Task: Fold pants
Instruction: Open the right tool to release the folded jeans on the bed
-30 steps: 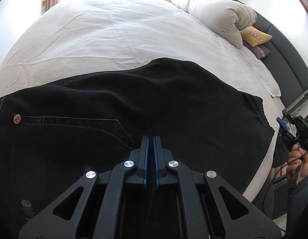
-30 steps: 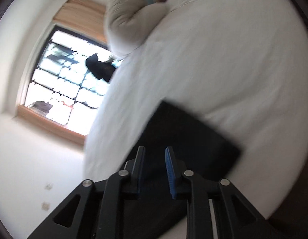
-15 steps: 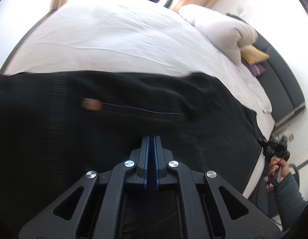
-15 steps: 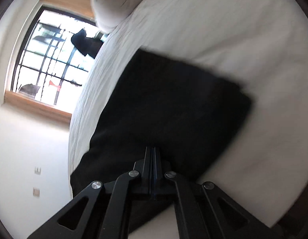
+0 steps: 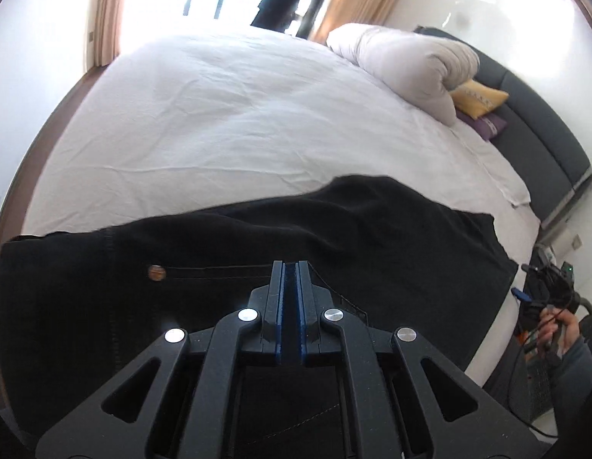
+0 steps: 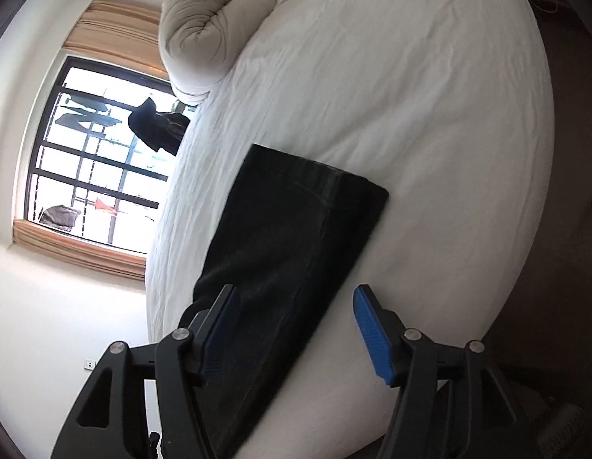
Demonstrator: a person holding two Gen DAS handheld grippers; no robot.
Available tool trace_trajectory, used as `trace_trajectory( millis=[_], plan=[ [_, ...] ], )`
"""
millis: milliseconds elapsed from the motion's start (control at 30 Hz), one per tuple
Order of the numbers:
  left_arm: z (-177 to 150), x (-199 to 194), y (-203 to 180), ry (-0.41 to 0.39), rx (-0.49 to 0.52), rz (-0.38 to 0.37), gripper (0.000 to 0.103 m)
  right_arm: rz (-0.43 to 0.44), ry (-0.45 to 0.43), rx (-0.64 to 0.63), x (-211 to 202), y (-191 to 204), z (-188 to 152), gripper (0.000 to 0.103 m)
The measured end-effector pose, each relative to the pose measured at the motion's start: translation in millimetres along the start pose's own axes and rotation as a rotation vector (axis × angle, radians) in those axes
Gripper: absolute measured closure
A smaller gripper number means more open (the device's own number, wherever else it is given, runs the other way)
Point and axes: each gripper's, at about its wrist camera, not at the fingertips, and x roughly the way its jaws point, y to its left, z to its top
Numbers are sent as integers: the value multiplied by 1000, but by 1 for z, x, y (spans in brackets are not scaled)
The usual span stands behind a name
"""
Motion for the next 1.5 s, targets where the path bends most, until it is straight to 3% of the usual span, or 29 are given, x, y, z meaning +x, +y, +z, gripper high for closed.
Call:
trace_trajectory(
  millis=[100, 167, 467, 700, 833, 900, 1000, 1500],
  plan=[
    [-9, 45, 12, 120, -79, 25, 99, 34, -13, 63, -6, -12, 10, 39],
    [-10, 46, 22, 99, -144, -26, 99, 54, -30, 104, -6, -21, 15, 39],
    [-10, 49, 12, 106, -111, 30, 99, 104, -36, 197, 2, -35, 41, 39],
    [-14, 51, 16, 117, -119, 16, 99, 108, -30, 187, 11, -27, 38, 40],
    [-15, 51, 18, 110, -117, 16, 99, 96, -13, 180, 16, -28, 42, 56],
    [-16, 50, 20, 109, -118, 14, 99, 110, -8, 203, 19, -34, 43, 74],
    [-17, 48, 20, 109, -119, 12, 99, 144, -6, 256, 23, -47, 42, 86],
    [-16, 45, 24, 110, -125, -2, 99, 101, -97, 162, 11, -21, 32, 92]
  ],
)
